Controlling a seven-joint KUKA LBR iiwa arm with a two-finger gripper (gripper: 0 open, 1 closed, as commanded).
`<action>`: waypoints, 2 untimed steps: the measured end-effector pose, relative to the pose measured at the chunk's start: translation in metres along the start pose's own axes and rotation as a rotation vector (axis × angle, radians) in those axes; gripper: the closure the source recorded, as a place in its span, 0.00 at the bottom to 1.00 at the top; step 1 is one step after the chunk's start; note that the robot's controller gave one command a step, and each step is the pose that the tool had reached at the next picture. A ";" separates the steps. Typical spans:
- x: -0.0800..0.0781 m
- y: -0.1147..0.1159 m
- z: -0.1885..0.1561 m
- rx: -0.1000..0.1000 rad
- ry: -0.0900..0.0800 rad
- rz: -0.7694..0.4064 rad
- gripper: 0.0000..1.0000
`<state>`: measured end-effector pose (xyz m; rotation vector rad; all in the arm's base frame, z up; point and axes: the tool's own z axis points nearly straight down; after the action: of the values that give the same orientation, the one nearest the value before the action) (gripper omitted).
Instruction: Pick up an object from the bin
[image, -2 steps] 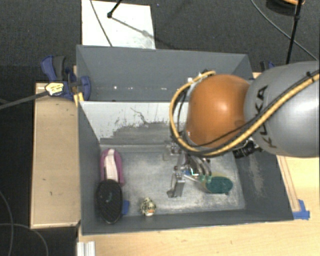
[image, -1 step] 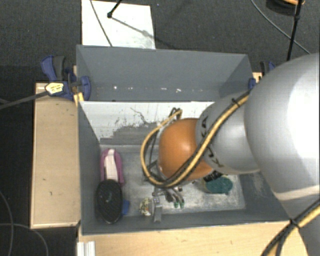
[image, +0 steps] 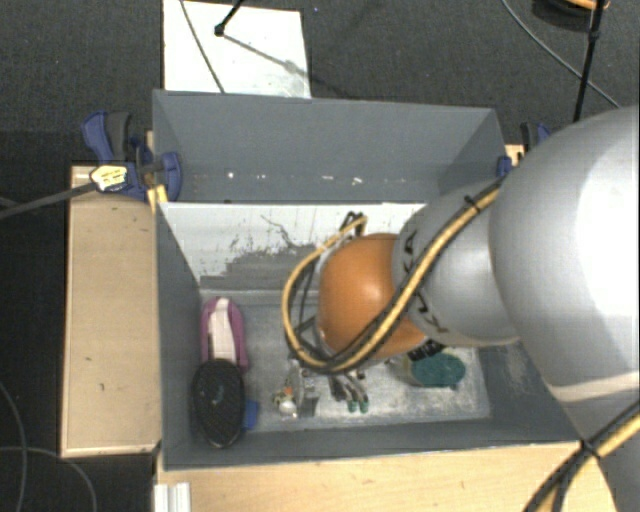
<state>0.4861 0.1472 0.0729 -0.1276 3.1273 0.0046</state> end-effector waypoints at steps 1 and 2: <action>0.004 0.050 0.002 0.002 0.005 0.147 1.00; 0.002 0.050 0.001 0.000 0.003 0.151 0.00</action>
Offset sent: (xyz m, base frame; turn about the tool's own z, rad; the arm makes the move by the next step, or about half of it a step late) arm -0.0093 0.0494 -0.0029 0.1480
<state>0.4795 0.1971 0.0723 0.1091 3.1309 0.0059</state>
